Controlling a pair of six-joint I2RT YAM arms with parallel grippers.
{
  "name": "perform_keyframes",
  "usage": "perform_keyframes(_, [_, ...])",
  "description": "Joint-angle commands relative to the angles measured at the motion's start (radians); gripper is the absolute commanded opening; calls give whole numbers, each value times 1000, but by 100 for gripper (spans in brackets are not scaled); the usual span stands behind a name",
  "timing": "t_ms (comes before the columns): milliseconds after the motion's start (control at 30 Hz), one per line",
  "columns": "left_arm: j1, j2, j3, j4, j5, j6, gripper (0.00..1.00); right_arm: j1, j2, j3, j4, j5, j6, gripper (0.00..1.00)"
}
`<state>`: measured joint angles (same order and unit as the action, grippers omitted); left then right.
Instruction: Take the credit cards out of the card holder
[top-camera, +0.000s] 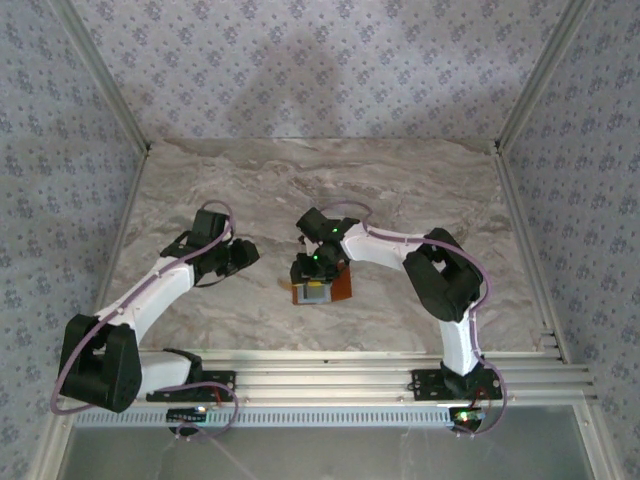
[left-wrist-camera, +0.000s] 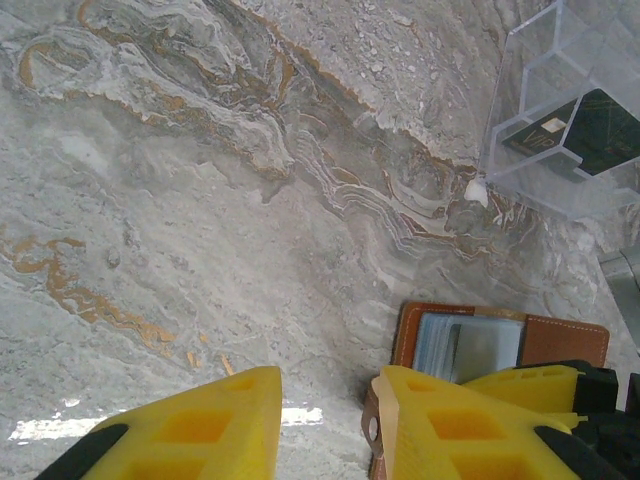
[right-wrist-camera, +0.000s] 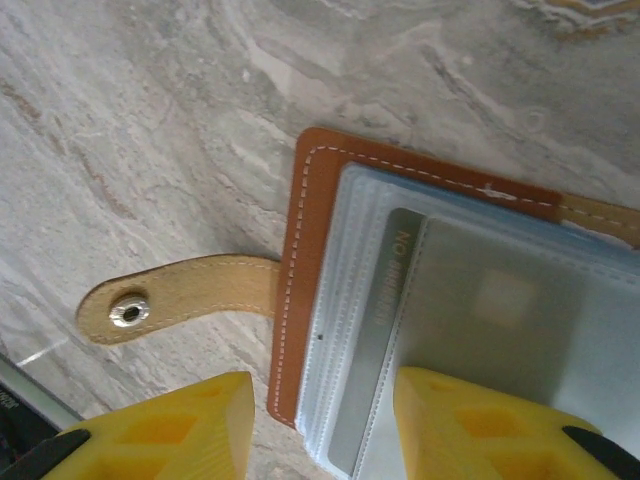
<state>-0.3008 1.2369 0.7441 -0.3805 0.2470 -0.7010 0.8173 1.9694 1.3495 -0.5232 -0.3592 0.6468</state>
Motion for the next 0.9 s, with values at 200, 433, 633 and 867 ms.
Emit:
perform_keyframes(200, [8, 1, 8, 31, 29, -10, 32, 20, -28, 30, -164, 162, -10, 45])
perform_keyframes(433, [6, 17, 17, 35, 42, -10, 32, 34, -24, 89, -286, 302, -50, 45])
perform_keyframes(633, [5, 31, 31, 34, 49, -7, 32, 45, -16, 125, -361, 398, -60, 46])
perform_keyframes(867, [-28, 54, 70, 9, 35, 8, 32, 48, -33, 137, -425, 452, -44, 47])
